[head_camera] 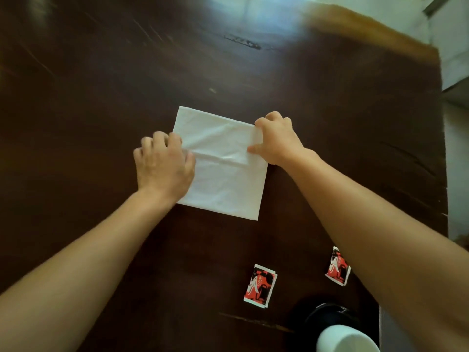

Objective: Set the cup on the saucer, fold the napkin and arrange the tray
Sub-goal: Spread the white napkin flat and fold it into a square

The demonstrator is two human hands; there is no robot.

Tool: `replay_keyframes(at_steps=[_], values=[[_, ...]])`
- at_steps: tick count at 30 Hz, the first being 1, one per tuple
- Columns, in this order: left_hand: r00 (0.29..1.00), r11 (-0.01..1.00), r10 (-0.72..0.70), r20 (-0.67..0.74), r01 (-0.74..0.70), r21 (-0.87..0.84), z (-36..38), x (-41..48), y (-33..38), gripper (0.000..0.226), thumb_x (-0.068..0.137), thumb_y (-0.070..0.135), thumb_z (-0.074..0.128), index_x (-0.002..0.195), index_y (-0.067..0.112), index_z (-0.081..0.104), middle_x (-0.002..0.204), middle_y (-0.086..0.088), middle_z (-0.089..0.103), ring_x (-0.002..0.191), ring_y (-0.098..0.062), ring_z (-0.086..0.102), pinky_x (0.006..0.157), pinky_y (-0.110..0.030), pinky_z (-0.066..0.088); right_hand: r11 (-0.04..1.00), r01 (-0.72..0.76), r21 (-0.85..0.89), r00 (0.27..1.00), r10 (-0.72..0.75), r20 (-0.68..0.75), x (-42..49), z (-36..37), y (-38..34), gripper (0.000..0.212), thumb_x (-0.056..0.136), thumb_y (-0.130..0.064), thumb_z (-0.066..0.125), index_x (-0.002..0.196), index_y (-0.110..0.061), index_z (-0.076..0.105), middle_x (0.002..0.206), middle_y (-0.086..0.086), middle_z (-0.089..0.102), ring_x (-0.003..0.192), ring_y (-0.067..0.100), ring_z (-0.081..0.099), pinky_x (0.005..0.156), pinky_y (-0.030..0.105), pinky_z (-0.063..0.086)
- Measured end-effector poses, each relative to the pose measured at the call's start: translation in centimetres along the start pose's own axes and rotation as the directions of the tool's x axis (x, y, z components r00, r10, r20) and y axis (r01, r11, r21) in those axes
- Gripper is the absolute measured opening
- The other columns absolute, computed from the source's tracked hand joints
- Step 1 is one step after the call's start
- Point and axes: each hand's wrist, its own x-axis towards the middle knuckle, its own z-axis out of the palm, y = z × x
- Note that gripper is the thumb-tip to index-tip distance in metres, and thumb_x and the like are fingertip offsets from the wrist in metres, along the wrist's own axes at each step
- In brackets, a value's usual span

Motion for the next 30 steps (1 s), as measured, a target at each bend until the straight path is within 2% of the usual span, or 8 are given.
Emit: replay_keyframes(at_steps=[4, 7, 12, 17, 21, 25, 28, 30], values=[[0.990, 0.987, -0.008, 0.142, 0.031, -0.160, -0.5, 6.1, -0.1, 0.070, 0.093, 0.030, 0.063, 0.153, 0.016, 0.029, 0.153, -0.013, 0.033, 0.132, -0.042, 0.033, 0.105, -0.052, 0.036, 0.993, -0.104, 0.056, 0.993, 0.100, 0.060, 0.6, -0.9, -0.6, 0.066, 0.074, -0.024, 0.084, 0.129, -0.015, 0.049, 0.126, 0.010, 0.047, 0.116, 0.034, 0.046, 0.088, 0.044, 0.050], [0.952, 0.992, 0.122, 0.282, -0.116, -0.039, -0.8, 8.9, 0.1, 0.084, 0.089, 0.023, 0.063, 0.158, 0.029, 0.015, 0.156, -0.003, 0.029, 0.132, -0.040, 0.029, 0.105, -0.047, 0.032, 0.990, -0.109, 0.088, 0.992, 0.102, 0.080, 0.4, -1.0, -0.6, 0.048, 0.074, -0.016, 0.081, 0.115, -0.013, 0.055, 0.111, 0.007, 0.056, 0.101, 0.031, 0.055, 0.084, 0.045, 0.055], [0.894, 0.935, 0.304, 0.328, -0.346, 0.076, -1.6, 9.9, 1.8, 0.089, 0.080, 0.011, 0.067, 0.154, 0.038, 0.026, 0.151, 0.000, 0.042, 0.136, -0.033, 0.031, 0.104, -0.046, 0.030, 0.967, 0.068, 0.245, 0.996, -0.050, -0.080, -1.5, -1.4, -0.5, 0.013, 0.083, -0.003, 0.065, 0.092, -0.012, 0.069, 0.097, 0.005, 0.064, 0.090, 0.028, 0.060, 0.075, 0.042, 0.056], [0.908, 0.908, 0.386, 0.160, -0.405, 0.109, -4.0, 10.5, 2.7, 0.027, 0.084, 0.023, 0.072, 0.111, 0.027, 0.072, 0.111, -0.006, 0.064, 0.112, -0.033, 0.050, 0.095, -0.046, 0.037, 0.975, 0.139, 0.172, 0.957, -0.088, -0.276, -2.7, -4.3, 0.8, 0.010, 0.086, -0.010, 0.067, 0.088, -0.018, 0.072, 0.093, 0.004, 0.065, 0.086, 0.028, 0.061, 0.076, 0.043, 0.055], [0.916, 0.912, 0.394, -0.078, -0.400, -0.095, -7.6, 10.1, 3.4, 0.015, 0.086, 0.017, 0.074, 0.100, 0.016, 0.079, 0.097, -0.008, 0.064, 0.091, -0.033, 0.062, 0.079, -0.041, 0.050, 0.981, 0.133, 0.143, 0.883, -0.052, -0.466, -3.9, -7.5, 1.4, 0.010, 0.088, -0.012, 0.065, 0.089, -0.017, 0.074, 0.092, 0.006, 0.067, 0.085, 0.028, 0.062, 0.075, 0.042, 0.054], [0.786, 0.819, 0.441, -0.433, -0.550, -0.165, -11.7, 9.0, 4.5, 0.012, 0.086, 0.016, 0.074, 0.096, 0.014, 0.080, 0.090, -0.011, 0.062, 0.083, -0.028, 0.061, 0.072, -0.041, 0.053, 0.973, 0.211, 0.097, 0.717, -0.086, -0.692, -6.0, -10.5, 1.8, 0.012, 0.085, -0.007, 0.066, 0.085, -0.013, 0.076, 0.087, 0.006, 0.069, 0.083, 0.030, 0.062, 0.069, 0.041, 0.054], [0.682, 0.754, 0.467, -0.563, -0.640, -0.150, -12.8, 6.9, 4.6, 0.010, 0.087, 0.017, 0.074, 0.094, 0.013, 0.079, 0.092, -0.012, 0.062, 0.086, -0.030, 0.059, 0.072, -0.039, 0.052, 0.965, 0.252, 0.068, 0.628, -0.110, -0.770, -8.5, -10.9, 2.5, 0.015, 0.080, -0.001, 0.066, 0.084, -0.012, 0.076, 0.087, 0.007, 0.071, 0.084, 0.031, 0.062, 0.071, 0.031, 0.044], [0.654, 0.692, 0.496, -0.571, -0.695, -0.194, -12.0, 4.9, 3.8, 0.011, 0.086, 0.009, 0.071, 0.094, 0.011, 0.078, 0.098, -0.011, 0.063, 0.090, -0.030, 0.061, 0.077, -0.040, 0.053, 0.954, 0.290, 0.082, 0.625, -0.124, -0.771, -10.4, -9.4, 3.3, 0.023, 0.073, 0.007, 0.064, 0.084, -0.010, 0.075, 0.087, 0.007, 0.072, 0.085, 0.033, 0.063, 0.075, 0.030, 0.043]])
